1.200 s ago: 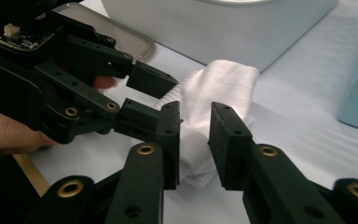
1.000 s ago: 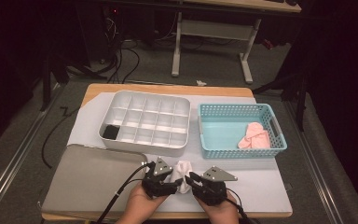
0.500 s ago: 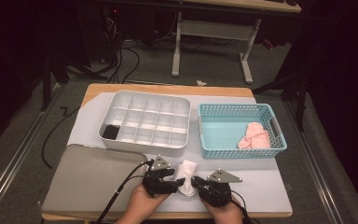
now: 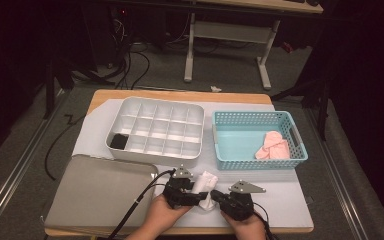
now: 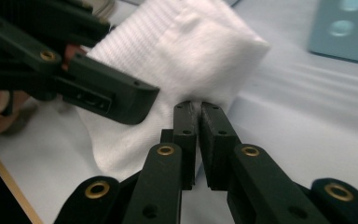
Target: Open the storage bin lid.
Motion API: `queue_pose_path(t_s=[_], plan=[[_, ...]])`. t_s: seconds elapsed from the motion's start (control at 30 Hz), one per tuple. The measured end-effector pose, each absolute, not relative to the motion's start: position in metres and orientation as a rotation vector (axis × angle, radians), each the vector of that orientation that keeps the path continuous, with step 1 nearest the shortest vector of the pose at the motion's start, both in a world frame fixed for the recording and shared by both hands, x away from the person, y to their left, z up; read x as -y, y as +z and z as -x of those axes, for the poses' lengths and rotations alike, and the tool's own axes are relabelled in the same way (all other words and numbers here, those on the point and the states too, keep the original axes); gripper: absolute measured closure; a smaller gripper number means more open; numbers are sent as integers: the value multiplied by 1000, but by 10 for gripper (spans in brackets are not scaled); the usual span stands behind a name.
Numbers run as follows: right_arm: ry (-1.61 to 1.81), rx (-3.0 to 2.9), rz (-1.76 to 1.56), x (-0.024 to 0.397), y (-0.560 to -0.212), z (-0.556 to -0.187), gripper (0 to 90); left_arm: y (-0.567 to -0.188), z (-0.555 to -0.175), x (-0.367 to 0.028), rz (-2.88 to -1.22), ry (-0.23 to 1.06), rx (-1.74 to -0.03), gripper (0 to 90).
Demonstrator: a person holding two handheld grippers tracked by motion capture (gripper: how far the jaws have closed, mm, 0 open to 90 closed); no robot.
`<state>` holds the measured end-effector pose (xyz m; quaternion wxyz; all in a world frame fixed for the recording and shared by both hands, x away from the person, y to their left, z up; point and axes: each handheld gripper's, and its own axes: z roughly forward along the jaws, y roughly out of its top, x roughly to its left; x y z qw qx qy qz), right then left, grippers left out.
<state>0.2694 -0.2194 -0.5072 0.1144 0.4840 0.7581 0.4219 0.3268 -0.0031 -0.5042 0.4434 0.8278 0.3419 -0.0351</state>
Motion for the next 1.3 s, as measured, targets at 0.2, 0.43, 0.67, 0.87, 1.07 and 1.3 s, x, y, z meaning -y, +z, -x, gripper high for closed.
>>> queue_pose_path(t_s=[0.2,0.43,0.67,0.87,1.07,1.3], plan=[[1210,-2130,-1445,243,-502,-267,851,-499,-325,7,-2081,-45,-804,611],[1186,-2131,-1408,252,-500,-268,802,-486,-322,-2,-2197,67,-788,667],[1170,-2147,-1369,257,-499,-273,765,-474,-318,-30,-2332,187,-834,668],[1167,-2155,-1344,258,-498,-281,743,-469,-320,-46,-2401,245,-891,669],[1167,-2159,-1329,259,-502,-286,720,-466,-325,-56,-2425,283,-964,669],[1219,-2160,-1333,265,-506,-284,679,-463,-328,-58,-2460,311,-1025,668]])
